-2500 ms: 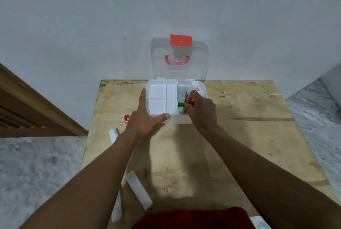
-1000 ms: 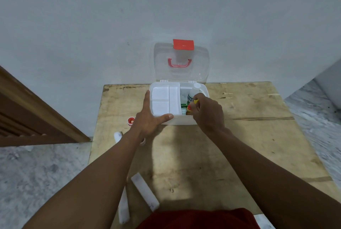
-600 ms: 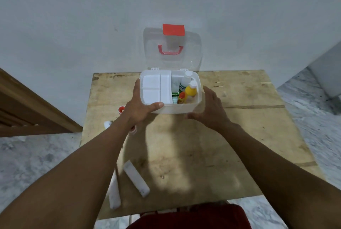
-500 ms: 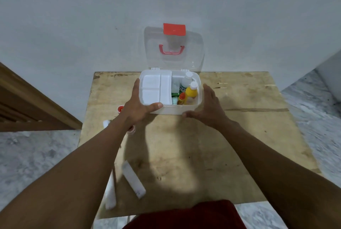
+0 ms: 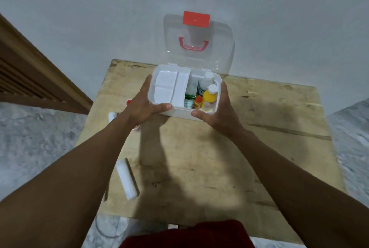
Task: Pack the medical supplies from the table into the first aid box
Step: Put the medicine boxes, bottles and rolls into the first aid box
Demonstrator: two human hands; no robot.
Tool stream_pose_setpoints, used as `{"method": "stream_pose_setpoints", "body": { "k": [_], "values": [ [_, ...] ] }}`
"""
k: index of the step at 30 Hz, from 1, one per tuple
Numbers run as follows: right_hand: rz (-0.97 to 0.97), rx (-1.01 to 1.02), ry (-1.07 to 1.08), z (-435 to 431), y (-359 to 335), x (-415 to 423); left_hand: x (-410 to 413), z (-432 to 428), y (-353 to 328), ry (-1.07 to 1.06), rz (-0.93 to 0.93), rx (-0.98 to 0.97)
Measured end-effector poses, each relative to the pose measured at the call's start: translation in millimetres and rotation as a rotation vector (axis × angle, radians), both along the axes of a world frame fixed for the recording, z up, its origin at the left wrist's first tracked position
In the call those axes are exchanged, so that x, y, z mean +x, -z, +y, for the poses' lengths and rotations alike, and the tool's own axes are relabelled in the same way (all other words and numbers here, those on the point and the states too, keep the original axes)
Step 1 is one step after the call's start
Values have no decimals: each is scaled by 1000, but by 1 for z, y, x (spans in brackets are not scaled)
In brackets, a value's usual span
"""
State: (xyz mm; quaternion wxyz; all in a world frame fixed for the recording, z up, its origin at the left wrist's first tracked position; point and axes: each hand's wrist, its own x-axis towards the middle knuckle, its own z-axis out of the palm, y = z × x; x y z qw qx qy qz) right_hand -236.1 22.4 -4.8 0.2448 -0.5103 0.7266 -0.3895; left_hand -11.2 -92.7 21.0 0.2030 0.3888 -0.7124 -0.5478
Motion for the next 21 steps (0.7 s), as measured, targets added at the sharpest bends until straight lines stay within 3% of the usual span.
{"method": "stream_pose_setpoints", "body": {
  "k": [6, 15, 18, 21],
  "values": [
    [-42, -14, -12, 0, 1, -2, 0, 27, 0, -236, -219, -36],
    [-147, -31, -98, 3, 2, -2, 44, 128, 15, -608, -301, -249],
    [-153, -32, -110, 2, 1, -1, 70, 154, 28, -719, -525, -303],
    [-116, -31, -125, 1, 3, -2, 93, 170, 32, -781, -764, -226]
  ]
}}
